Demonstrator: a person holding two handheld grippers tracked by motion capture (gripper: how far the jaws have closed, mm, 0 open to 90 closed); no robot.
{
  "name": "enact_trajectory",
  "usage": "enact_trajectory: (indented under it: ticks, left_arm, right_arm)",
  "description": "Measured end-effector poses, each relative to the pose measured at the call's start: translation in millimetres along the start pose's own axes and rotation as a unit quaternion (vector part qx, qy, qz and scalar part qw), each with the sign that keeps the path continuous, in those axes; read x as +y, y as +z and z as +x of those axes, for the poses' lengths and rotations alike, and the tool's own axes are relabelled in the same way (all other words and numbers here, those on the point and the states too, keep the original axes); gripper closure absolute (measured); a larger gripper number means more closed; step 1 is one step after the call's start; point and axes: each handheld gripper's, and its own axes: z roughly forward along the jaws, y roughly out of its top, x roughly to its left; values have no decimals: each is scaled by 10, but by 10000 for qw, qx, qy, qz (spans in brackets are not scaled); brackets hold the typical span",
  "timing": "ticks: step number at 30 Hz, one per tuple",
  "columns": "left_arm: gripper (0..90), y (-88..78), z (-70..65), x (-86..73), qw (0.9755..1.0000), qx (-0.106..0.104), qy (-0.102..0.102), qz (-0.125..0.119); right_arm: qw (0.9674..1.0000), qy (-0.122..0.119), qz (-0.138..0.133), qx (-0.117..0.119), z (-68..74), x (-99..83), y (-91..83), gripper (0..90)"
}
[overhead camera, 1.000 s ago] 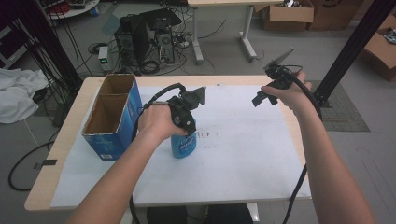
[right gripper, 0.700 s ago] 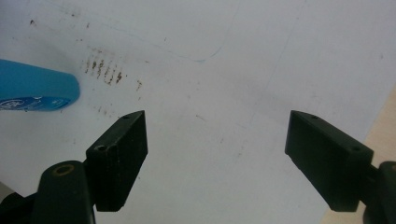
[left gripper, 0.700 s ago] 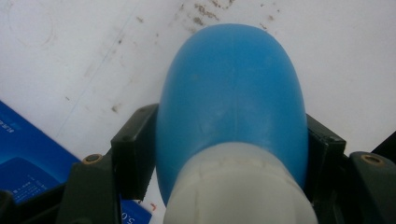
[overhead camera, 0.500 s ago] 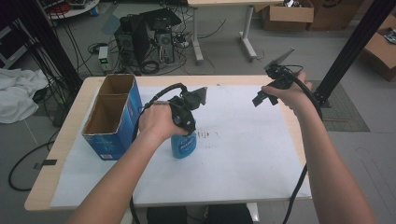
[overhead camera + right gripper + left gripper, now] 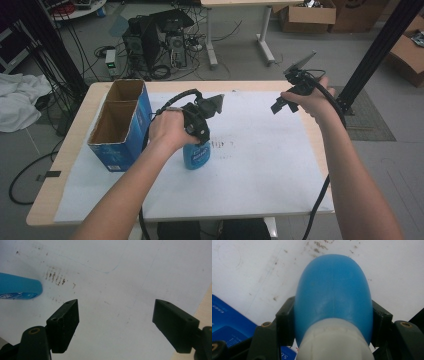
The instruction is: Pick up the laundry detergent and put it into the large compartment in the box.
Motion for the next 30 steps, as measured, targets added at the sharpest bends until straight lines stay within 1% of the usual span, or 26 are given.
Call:
enact_trajectory:
  ticks: [3,4,5,6,8,9,10,12,14,15,16,17,18,19,20,21,22,23,24,25,26,27,28,29,30]
  left_arm:
    - [382,-35,0,0,10000,19,-17,-3]
    - [383,-107,12,-4,10000,21,-49,12]
    - [383,-107,12,-4,10000,21,-49,12]
    - [383,-194,29,-10,10000,15,-77,17]
    - [383,-293,48,-22,9999,18,-145,-22]
    - [383,-293,48,-22,9999,18,-145,-22]
    - [384,-384,66,-34,9998,32,-201,-44]
    - [384,-500,99,-52,9995,50,-295,-61]
    - [384,-590,131,-68,9992,44,-389,-76]
    - [384,-590,131,-68,9992,44,-389,-76]
    - [384,-688,174,-90,9987,28,-500,-114]
    - [384,-688,174,-90,9987,28,-500,-114]
    - [384,-784,218,-114,9979,20,-635,-152]
    - [384,-830,244,-127,9974,0,-699,-159]
    - [384,-830,244,-127,9974,0,-699,-159]
    - [384,-930,300,-160,9958,-26,-890,-207]
    - [384,-979,332,-178,9951,-38,-966,-221]
    - [384,-979,332,-178,9951,-38,-966,-221]
    - [384,-1082,392,-223,9928,-51,-1162,-298]
    - [384,-1082,392,-223,9928,-51,-1162,-298]
    - [384,-1197,474,-286,9893,-15,-1419,-325]
    - [384,-1235,504,-308,9883,-3,-1493,-327]
    - [384,-1282,542,-340,9863,18,-1608,-359]
    - [385,-1282,542,-340,9863,18,-1608,-359]
    - [384,-1373,630,-408,9828,26,-1805,-378]
  right_arm:
    - [10000,10,-1,-6,-1,-1,-4,215]
    - [10000,2,4,-2,-3,-3,-8,216]
    - [10000,2,4,-2,-3,-3,-8,216]
    - [10000,8,-3,-5,-3,-4,-17,216]
    - [10000,4,-1,0,-4,-5,-23,216]
    - [10000,4,-1,0,-4,-5,-23,216]
    - [10000,-4,-32,2,-5,-7,-35,216]
    - [10000,0,-37,7,-5,-9,-40,216]
    - [10000,7,-32,14,-6,-12,-38,215]
    - [10000,7,-32,14,-6,-12,-38,215]
    - [10000,-1,-25,24,-4,-13,-37,216]
    - [10000,-1,-25,24,-4,-13,-37,216]
    - [10000,2,-38,28,0,-10,-39,216]
    - [10000,0,-40,28,1,-8,-39,215]
    - [10000,0,-40,28,1,-8,-39,215]
    - [10000,-4,-42,27,7,-1,-38,216]
    - [10000,-2,-42,29,9,1,-37,216]
    - [10000,-2,-42,29,9,1,-37,216]
    - [10000,0,-33,36,13,5,-38,216]
    - [10000,0,-33,36,13,5,-38,216]
    - [10000,0,-36,43,10,7,-37,216]
    - [10000,-3,-34,35,8,8,-35,216]
    - [10000,9,-22,34,8,8,-34,215]
    - [10000,9,-22,34,8,8,-34,215]
    - [10000,-5,-26,39,8,10,-34,216]
